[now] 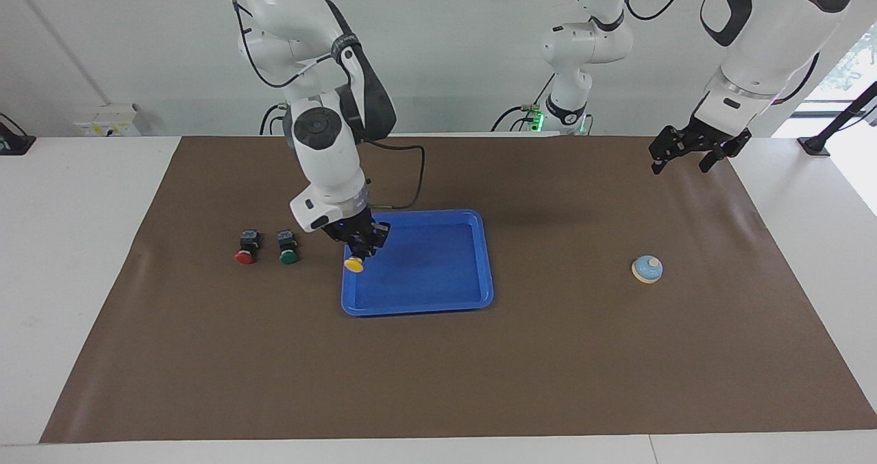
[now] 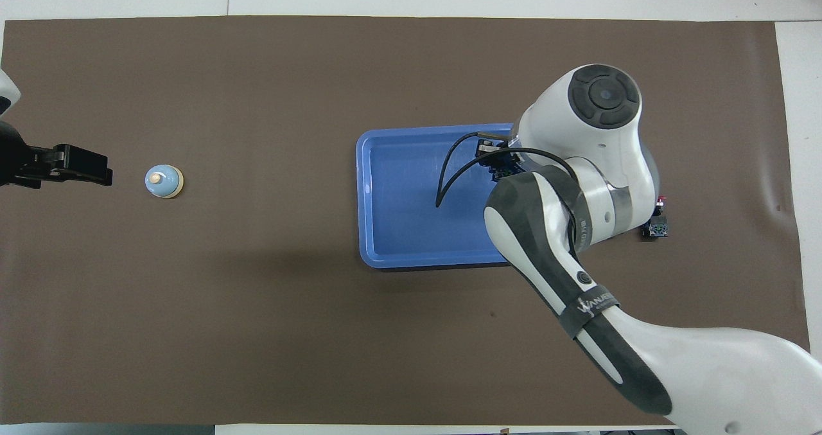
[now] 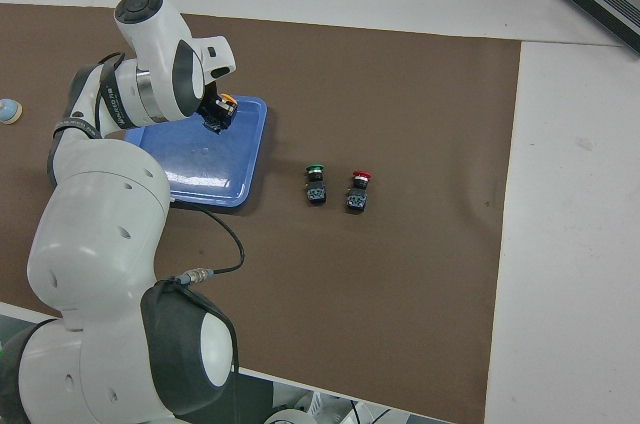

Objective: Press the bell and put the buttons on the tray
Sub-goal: 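Carry the yellow button into the tray and release it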

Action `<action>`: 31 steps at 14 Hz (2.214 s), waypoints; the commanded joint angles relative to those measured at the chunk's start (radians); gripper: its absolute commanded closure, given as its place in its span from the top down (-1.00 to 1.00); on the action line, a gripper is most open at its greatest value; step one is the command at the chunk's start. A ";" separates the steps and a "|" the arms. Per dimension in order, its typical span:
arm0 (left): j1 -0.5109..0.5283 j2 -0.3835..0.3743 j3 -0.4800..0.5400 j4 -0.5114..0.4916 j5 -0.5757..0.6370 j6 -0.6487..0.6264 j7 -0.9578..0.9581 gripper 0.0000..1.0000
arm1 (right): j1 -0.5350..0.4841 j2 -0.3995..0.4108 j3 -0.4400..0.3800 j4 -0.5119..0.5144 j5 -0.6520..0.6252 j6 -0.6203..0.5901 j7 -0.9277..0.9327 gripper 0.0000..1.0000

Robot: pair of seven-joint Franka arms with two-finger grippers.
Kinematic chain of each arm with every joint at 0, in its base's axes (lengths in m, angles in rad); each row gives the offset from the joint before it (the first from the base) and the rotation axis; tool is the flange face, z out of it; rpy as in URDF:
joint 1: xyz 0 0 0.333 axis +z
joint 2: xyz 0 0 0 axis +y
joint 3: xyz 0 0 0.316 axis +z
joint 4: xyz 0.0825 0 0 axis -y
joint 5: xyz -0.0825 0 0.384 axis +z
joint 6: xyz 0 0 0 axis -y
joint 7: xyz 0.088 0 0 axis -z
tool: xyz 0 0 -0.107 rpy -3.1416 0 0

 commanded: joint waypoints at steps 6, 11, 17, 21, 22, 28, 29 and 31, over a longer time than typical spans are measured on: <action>0.000 -0.004 0.003 -0.002 -0.001 0.009 -0.008 1.00 | 0.031 0.041 -0.004 -0.070 0.010 0.020 -0.130 -1.00; 0.000 -0.004 0.003 -0.002 -0.001 0.009 -0.008 1.00 | 0.044 0.021 -0.006 -0.119 0.010 0.020 -0.282 -1.00; 0.000 -0.004 0.003 -0.002 -0.001 0.009 -0.008 1.00 | 0.032 0.005 -0.006 -0.168 0.012 0.031 -0.328 -0.37; 0.000 -0.004 0.003 -0.002 -0.001 0.009 -0.008 1.00 | -0.016 -0.045 -0.013 -0.153 0.015 0.006 -0.321 1.00; 0.000 -0.005 0.003 -0.002 -0.001 0.009 -0.008 1.00 | -0.043 -0.080 -0.013 -0.139 0.015 -0.035 -0.325 1.00; 0.000 -0.004 0.003 -0.002 -0.001 0.009 -0.008 1.00 | -0.293 -0.197 -0.016 -0.104 -0.002 -0.212 -0.547 1.00; 0.000 -0.004 0.003 -0.002 -0.001 0.009 -0.008 1.00 | -0.332 -0.208 -0.016 -0.132 -0.002 -0.210 -0.605 1.00; 0.000 -0.004 0.003 -0.002 -0.001 0.009 -0.008 1.00 | -0.408 -0.234 -0.018 -0.221 -0.002 -0.125 -0.646 1.00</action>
